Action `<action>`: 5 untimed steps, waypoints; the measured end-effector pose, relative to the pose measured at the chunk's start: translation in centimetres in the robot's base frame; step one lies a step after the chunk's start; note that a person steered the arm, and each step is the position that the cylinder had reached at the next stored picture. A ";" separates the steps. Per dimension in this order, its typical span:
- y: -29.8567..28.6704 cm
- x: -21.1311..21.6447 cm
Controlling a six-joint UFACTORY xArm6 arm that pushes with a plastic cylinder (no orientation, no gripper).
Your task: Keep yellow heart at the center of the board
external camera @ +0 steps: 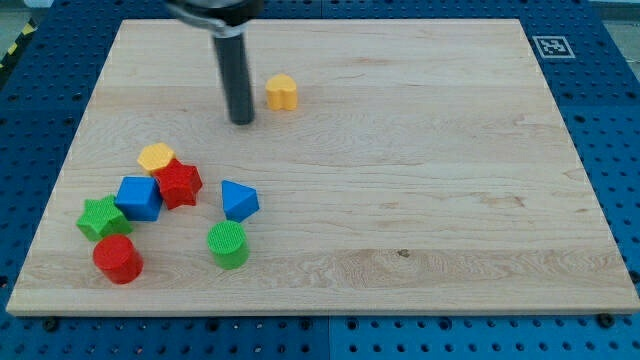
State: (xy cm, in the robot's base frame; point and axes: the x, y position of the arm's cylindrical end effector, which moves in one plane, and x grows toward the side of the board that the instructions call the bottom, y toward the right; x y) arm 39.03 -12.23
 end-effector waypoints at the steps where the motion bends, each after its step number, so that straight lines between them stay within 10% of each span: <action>1: -1.9 -3.0; 4: 13.2 -2.9; 5: 9.8 -3.0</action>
